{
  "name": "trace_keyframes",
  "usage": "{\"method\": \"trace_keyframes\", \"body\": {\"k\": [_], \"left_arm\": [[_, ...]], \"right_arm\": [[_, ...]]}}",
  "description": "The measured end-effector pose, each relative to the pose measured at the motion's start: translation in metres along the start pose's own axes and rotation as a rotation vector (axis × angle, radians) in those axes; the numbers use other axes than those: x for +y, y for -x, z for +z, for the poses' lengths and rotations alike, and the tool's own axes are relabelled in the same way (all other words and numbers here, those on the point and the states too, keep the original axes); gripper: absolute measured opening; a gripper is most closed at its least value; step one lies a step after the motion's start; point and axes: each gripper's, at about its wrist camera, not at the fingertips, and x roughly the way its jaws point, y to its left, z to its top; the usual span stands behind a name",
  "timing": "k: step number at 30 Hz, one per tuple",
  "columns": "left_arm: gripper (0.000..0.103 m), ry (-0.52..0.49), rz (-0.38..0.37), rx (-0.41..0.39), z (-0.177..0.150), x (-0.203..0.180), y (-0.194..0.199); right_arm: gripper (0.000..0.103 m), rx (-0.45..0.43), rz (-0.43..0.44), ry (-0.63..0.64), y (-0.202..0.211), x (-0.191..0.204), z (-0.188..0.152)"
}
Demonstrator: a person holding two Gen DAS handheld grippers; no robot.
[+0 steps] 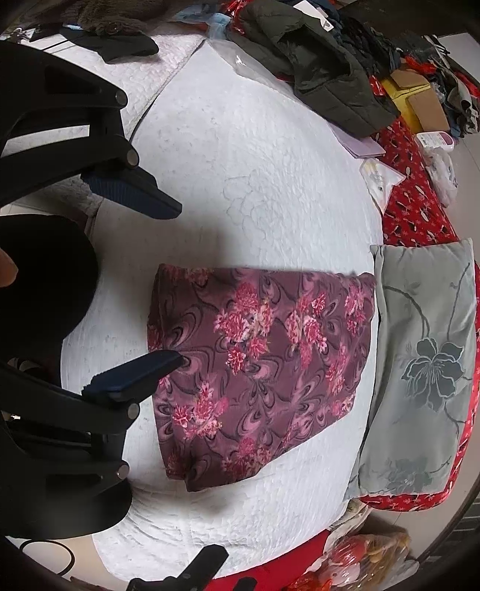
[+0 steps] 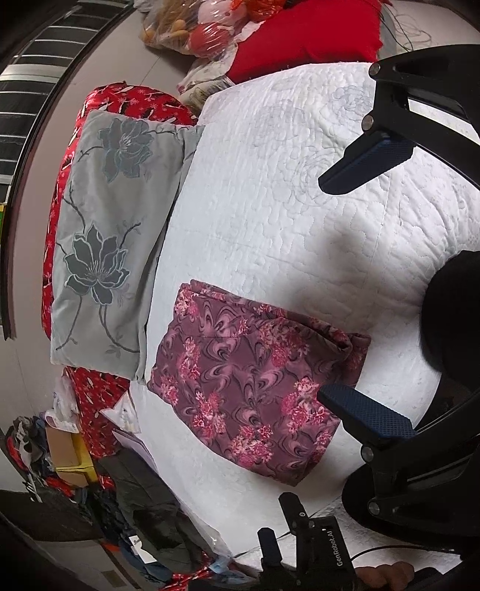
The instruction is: Fold small clothes
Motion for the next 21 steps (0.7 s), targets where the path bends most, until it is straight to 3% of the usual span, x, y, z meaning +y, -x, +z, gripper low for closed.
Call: {"method": "trace_keyframes", "body": {"k": [21], "left_arm": [[0.081,-0.024,-0.014,-0.044,0.003,-0.011,0.013]], "right_arm": [[0.103,-0.018,0.007,-0.048,0.001,-0.009,0.0]]}}
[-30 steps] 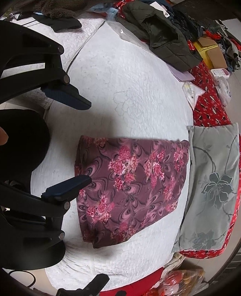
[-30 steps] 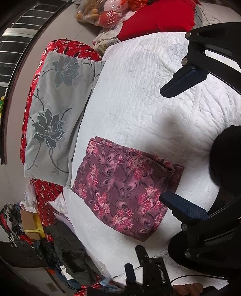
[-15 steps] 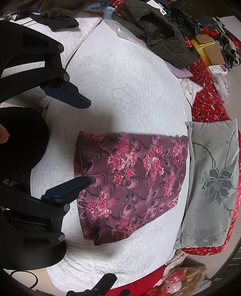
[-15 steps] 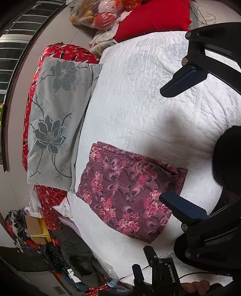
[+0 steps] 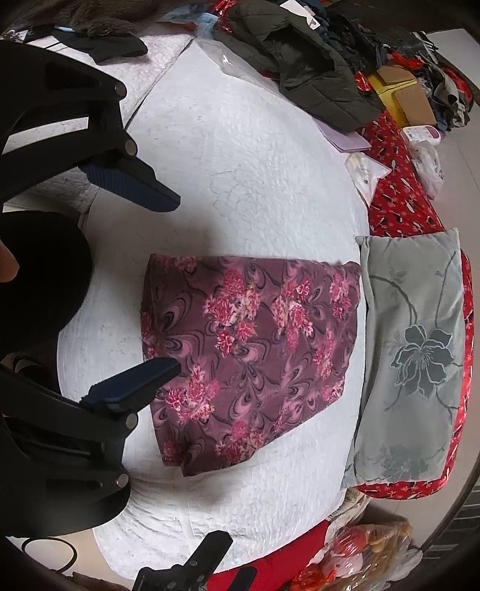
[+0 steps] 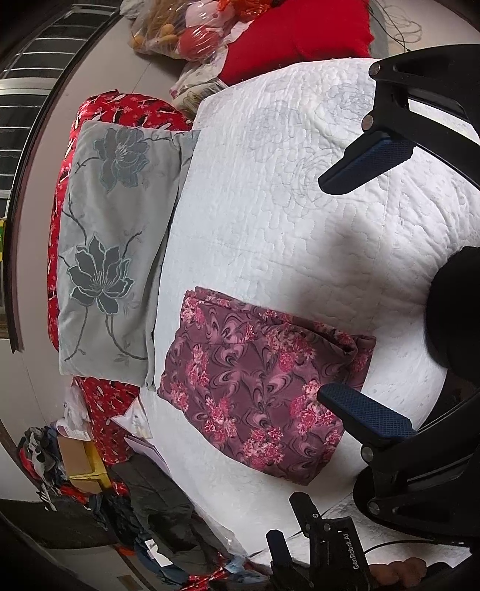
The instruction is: Fold small clothes
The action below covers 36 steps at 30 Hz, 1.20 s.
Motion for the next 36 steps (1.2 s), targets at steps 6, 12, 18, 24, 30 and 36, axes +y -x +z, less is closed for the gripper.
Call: {"method": "trace_keyframes", "body": {"k": [6,12,18,24,30,36], "left_arm": [[0.081,-0.008,-0.014,-0.008,-0.001,-0.004,0.003],[0.082,-0.011,-0.02,-0.011,0.0,-0.005,0.005],[0.082,-0.011,-0.023,-0.007,-0.001,-0.006,0.005],[0.082,-0.015,-0.024,-0.006,-0.001,-0.006,0.005],[0.082,-0.022,-0.031,-0.004,-0.002,-0.008,0.004],[0.082,-0.026,-0.033,-0.003,-0.002,-0.011,0.004]], "right_arm": [[0.103,0.004,0.001,-0.008,0.0,0.0,-0.002],[0.103,0.005,0.004,-0.015,0.0,-0.002,-0.003],[0.103,0.007,0.004,-0.021,0.0,-0.003,-0.003],[0.103,0.009,0.003,-0.023,0.0,-0.003,-0.004],[0.103,0.009,0.003,-0.025,-0.001,-0.003,-0.005],[0.103,0.011,0.003,-0.03,-0.001,-0.003,-0.007]]}}
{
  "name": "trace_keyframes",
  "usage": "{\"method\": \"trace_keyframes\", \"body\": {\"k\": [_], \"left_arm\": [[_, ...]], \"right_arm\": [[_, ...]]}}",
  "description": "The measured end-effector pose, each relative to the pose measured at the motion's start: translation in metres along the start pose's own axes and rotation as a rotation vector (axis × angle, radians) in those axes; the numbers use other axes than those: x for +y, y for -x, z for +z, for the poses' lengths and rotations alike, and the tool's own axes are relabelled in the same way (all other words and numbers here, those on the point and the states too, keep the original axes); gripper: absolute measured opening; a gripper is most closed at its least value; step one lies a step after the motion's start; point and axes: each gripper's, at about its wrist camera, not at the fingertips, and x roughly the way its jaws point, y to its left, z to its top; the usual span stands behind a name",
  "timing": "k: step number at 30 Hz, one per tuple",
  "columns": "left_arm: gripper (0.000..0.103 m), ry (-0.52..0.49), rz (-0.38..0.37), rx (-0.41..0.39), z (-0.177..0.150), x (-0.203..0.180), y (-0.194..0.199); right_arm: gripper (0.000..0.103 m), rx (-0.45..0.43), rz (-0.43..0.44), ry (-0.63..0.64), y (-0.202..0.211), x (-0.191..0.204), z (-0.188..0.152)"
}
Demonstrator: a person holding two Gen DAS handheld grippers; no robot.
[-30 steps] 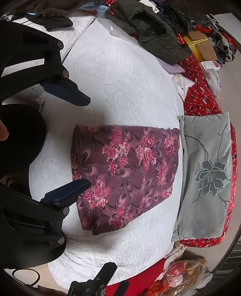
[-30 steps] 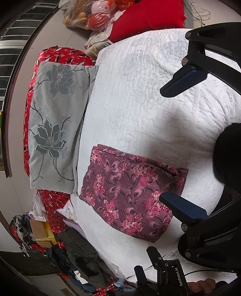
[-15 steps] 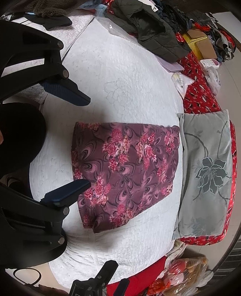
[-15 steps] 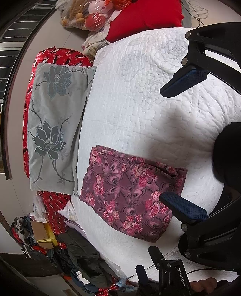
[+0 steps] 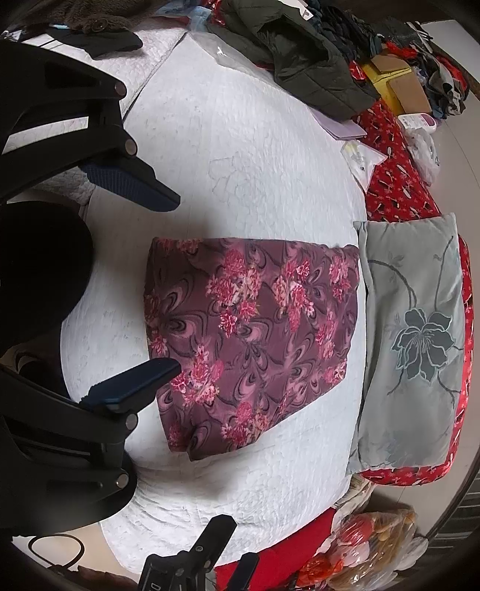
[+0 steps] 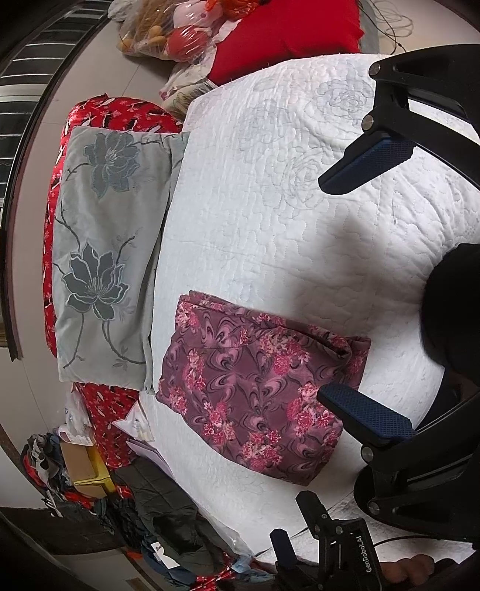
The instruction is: Fold small clothes
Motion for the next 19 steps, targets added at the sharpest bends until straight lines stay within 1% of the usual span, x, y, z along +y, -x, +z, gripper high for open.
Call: {"method": "trace_keyframes", "body": {"k": [7,19], "left_arm": [[0.082,0.003,-0.011,-0.007,0.0006,-0.0017,0.0013],[0.082,-0.01,-0.013,0.014,0.0,-0.0051,0.0001]], "right_arm": [[0.103,0.003,-0.002,-0.003,-0.0002,0.0,-0.0029],[0.103,0.0,-0.007,-0.014,0.0022,-0.0044,-0.0043]]}}
